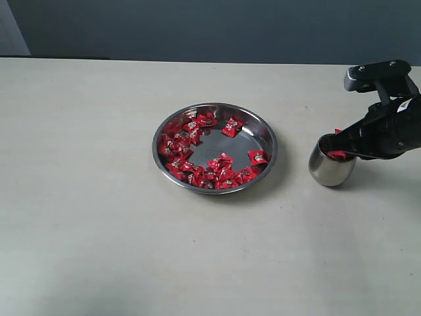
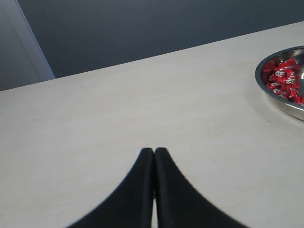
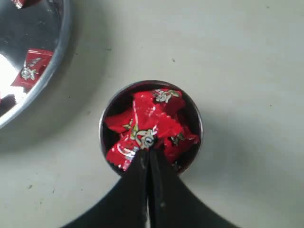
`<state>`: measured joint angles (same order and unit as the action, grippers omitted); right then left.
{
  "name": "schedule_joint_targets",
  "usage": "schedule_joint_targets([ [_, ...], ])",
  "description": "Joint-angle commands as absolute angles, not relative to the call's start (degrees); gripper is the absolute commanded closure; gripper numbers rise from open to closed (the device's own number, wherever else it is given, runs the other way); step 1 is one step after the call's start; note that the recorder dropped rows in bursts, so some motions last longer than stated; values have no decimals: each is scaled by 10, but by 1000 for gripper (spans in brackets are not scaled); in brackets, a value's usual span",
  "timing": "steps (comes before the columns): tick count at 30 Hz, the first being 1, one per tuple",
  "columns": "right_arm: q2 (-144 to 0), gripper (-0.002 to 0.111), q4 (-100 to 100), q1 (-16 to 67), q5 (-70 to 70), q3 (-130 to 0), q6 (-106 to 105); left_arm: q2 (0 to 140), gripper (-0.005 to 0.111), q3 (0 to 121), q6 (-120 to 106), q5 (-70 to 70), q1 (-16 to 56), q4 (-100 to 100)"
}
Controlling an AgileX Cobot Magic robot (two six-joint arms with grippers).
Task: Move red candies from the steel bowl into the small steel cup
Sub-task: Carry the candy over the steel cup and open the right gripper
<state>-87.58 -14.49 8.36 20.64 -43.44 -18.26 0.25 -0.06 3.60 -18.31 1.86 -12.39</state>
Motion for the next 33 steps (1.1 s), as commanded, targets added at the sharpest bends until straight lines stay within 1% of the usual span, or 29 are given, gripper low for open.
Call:
schedule_joint_targets([
  [1,-883,109,-131,80,194,-432,-171,0,106,0,39,-179,19,-125],
  [5,-883,107,-124,80,183,-432,-171,0,106,0,39,-179,19,-125],
  [8,-883,95,-125,80,182,-432,-171,0,106,0,39,-179,19,-125],
  [9,-883,89,-125,80,181,-432,-171,0,106,0,39,-179,19,-125],
  [10,-883,84,-125,80,180,-432,-171,0,106,0,39,-179,19,-125],
  [12,-883,79,-125,80,176,-432,-170,0,106,0,39,-179,19,-125],
  [17,-882,79,-125,80,156,-432,-170,0,106,0,39,-179,19,-125],
  [30,-842,79,-127,80,46,-433,-169,0,106,0,39,-179,19,-125],
  [33,-839,79,-137,82,46,-441,-169,0,106,0,39,-179,19,-125],
])
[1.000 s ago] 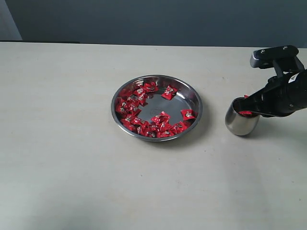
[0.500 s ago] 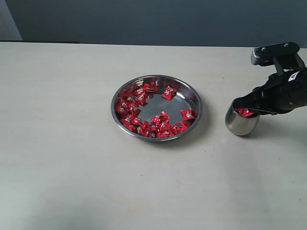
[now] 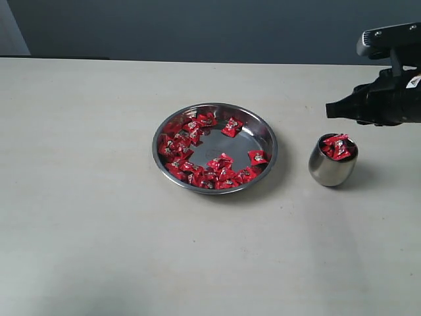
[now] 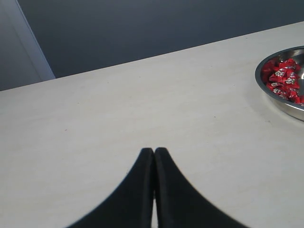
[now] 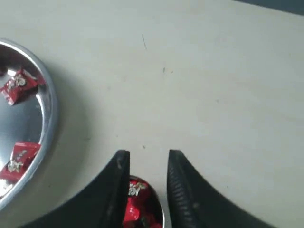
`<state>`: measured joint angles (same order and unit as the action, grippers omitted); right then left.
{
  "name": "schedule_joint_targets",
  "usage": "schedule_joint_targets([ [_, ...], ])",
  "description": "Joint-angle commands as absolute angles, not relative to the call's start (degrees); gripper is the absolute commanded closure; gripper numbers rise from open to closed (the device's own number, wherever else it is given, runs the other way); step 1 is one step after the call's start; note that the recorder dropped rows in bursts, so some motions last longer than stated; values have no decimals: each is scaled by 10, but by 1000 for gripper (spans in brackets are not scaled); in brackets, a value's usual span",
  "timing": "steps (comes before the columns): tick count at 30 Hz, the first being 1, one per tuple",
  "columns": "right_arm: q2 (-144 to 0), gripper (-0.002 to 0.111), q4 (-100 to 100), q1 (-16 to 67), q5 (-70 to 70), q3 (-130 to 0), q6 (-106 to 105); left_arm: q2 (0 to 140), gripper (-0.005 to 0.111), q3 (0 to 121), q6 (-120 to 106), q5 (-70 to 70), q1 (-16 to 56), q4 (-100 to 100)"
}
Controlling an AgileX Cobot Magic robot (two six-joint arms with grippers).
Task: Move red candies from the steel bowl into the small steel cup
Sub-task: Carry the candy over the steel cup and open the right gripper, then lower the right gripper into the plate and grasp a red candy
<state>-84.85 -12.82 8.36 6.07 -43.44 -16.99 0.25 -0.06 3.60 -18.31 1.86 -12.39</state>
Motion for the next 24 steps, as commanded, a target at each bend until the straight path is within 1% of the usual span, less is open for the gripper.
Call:
schedule_joint_targets([
  [1,-838,79,-143,86,47,-443,-169,0,106,0,39,-179,19,-125],
  [4,-838,79,-149,112,64,-454,-169,0,106,0,39,-179,19,-125],
  [10,-857,79,-149,220,71,-492,-195,0,106,0,39,-179,19,-125],
  [13,-886,79,-149,252,87,-519,-207,0,106,0,39,-179,19,-125],
  [14,-900,77,-149,262,99,-530,-209,0,106,0,39,-179,19,-125],
  [16,-929,70,-149,279,116,-553,-209,0,106,0,39,-179,19,-125],
  [17,-963,61,-149,293,129,-578,-209,0,106,0,39,-179,19,-125],
  [19,-993,57,-148,302,133,-602,-209,0,106,0,39,-179,19,-125],
  [21,-1022,57,-148,307,141,-621,-209,0,106,0,39,-179,19,-125],
  [24,-1094,57,-149,310,210,-674,-209,0,106,0,39,-179,19,-125],
])
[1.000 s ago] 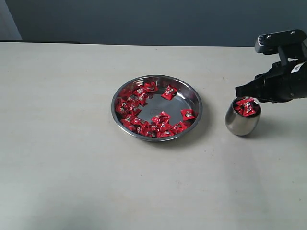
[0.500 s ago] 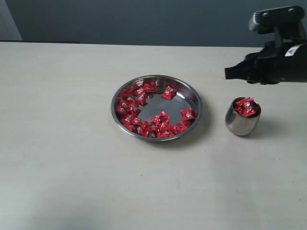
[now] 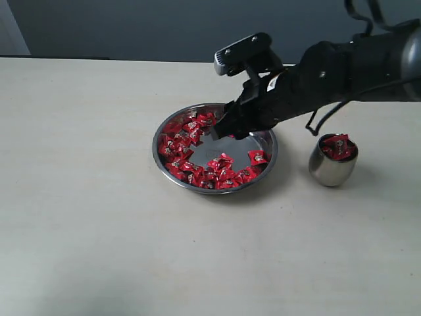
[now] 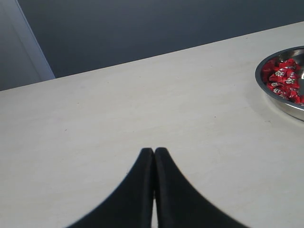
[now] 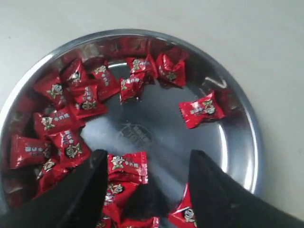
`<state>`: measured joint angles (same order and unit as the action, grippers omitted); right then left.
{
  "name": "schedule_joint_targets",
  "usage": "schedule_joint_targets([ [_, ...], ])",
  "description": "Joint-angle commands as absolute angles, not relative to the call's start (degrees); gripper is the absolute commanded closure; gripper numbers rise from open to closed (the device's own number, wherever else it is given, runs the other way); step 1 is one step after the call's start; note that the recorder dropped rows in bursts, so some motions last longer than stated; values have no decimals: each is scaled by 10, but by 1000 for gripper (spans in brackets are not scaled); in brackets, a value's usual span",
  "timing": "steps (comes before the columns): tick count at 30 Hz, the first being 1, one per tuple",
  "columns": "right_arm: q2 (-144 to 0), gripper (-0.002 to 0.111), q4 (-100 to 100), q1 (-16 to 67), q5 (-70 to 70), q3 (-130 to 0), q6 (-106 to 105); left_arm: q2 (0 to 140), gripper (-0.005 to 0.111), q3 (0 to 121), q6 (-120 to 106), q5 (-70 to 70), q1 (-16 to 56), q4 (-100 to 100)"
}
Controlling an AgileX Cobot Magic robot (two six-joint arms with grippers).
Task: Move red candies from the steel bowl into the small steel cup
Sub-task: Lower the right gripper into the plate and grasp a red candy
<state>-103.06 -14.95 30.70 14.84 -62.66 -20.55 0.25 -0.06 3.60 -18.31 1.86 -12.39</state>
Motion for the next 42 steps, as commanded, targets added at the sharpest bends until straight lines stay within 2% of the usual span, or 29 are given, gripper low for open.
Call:
schedule_joint_targets([
  [1,-1104,57,-149,310,215,-681,-209,0,106,0,39,-179,19,-125],
  [6,-1166,57,-160,311,218,-718,-209,0,106,0,39,-179,19,-125],
  [10,-1195,62,-161,318,222,-737,-209,0,106,0,39,-179,19,-125],
  [21,-1212,62,-161,321,233,-740,-209,0,106,0,39,-179,19,-125],
  [23,-1212,66,-161,321,233,-740,-209,0,106,0,39,-179,19,-125],
  [29,-1212,87,-161,321,233,-745,-209,0,106,0,39,-179,19,-125],
  [42,-1212,88,-165,321,294,-815,-209,0,106,0,39,-179,19,-125],
])
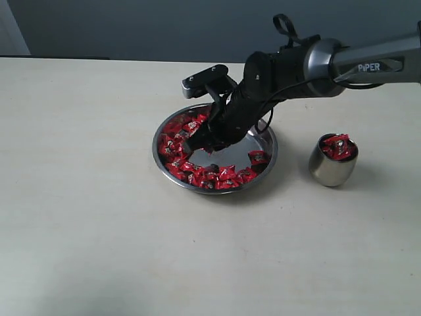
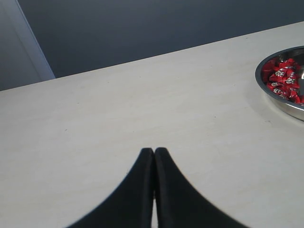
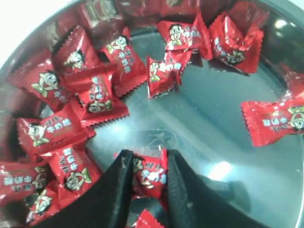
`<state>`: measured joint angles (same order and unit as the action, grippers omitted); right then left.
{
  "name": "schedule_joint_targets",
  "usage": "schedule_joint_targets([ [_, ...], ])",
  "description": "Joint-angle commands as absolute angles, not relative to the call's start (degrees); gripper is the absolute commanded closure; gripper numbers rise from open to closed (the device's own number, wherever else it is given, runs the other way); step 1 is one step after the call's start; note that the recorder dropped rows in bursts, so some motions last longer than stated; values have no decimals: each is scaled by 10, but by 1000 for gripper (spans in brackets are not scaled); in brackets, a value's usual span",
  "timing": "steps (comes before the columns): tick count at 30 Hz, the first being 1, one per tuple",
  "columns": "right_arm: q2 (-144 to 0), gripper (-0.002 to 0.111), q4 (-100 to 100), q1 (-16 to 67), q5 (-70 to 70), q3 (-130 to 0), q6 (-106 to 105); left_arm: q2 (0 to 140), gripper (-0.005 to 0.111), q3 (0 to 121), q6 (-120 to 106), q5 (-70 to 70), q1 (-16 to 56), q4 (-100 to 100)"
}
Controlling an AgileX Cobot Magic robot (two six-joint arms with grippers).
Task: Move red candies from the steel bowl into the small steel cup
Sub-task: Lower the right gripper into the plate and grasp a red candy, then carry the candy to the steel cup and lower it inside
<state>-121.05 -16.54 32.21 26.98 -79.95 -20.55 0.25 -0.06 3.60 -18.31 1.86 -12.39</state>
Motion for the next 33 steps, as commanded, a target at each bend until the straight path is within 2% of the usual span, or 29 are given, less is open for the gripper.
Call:
schedule_joint_targets([
  [1,-1211,88,-165,321,297,-818,-209,0,106,0,39,-179,19,-125],
  [3,-1208,92,-161,321,302,-818,-209,0,106,0,39,-179,19,-125],
  [6,-1192,109,-139,320,315,-818,-208,0,106,0,39,-179,19,-125],
  [12,-1128,109,-108,320,341,-818,-184,0,106,0,39,-179,19,-125],
  [17,-1067,109,20,304,409,-817,-58,0,106,0,39,-179,19,-125],
  [22,-1007,109,88,252,452,-768,0,0,106,0,39,-179,19,-125],
  [33,-945,109,83,151,477,-640,11,0,106,0,39,-179,19,-125],
])
